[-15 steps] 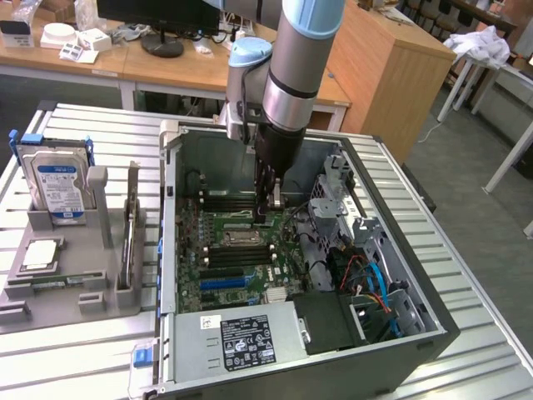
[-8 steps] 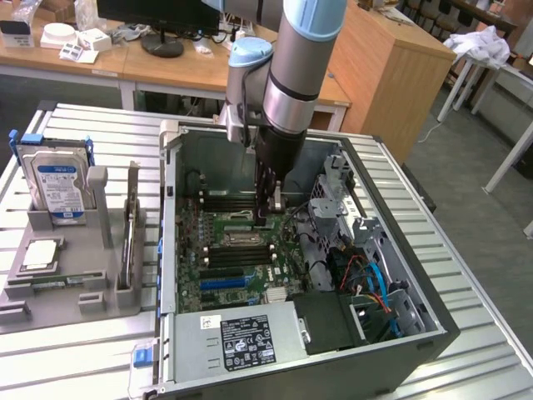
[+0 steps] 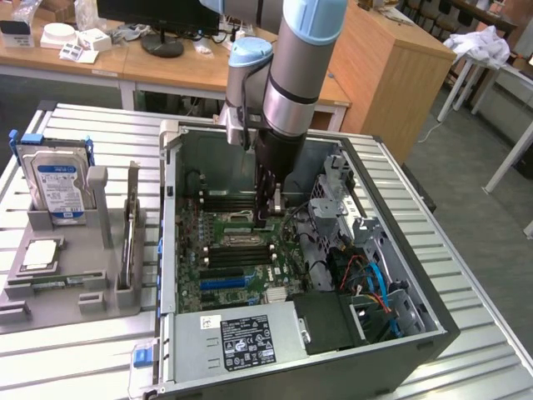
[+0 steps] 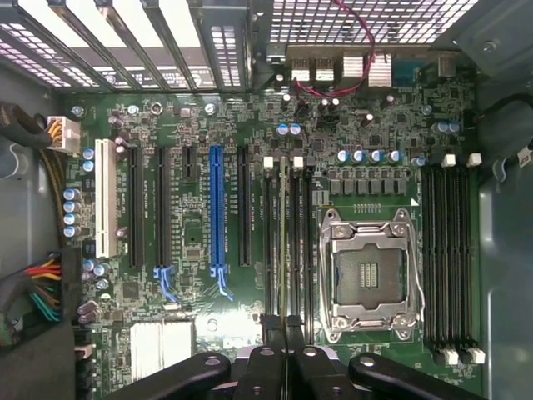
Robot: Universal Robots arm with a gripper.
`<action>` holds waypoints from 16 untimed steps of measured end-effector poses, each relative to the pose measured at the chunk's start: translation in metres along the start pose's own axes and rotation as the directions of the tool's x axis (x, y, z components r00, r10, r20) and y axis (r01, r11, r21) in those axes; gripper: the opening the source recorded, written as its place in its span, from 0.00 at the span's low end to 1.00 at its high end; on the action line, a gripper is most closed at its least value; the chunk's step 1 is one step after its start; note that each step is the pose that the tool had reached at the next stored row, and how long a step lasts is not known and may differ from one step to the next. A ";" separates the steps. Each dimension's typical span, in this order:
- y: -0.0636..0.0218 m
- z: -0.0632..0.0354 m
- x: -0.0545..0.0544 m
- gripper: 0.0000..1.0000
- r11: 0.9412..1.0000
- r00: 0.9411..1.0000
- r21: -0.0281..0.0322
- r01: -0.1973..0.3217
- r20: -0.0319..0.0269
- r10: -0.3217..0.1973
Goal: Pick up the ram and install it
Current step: 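Insert the ram into the slot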
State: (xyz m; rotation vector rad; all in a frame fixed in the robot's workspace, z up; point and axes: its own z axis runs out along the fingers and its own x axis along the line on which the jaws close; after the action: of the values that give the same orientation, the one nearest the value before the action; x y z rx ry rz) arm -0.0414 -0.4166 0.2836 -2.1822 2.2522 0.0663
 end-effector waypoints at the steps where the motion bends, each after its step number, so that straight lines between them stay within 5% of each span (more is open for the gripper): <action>1: 0.0000 0.0011 0.000 0.12 1.000 1.000 0.000 0.000 0.000 0.000; 16: -0.0005 0.0161 0.002 0.12 1.000 1.000 0.000 0.000 0.000 0.000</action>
State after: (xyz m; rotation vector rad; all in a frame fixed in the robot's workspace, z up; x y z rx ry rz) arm -0.0415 -0.4177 0.2675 -2.1822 2.2522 0.0663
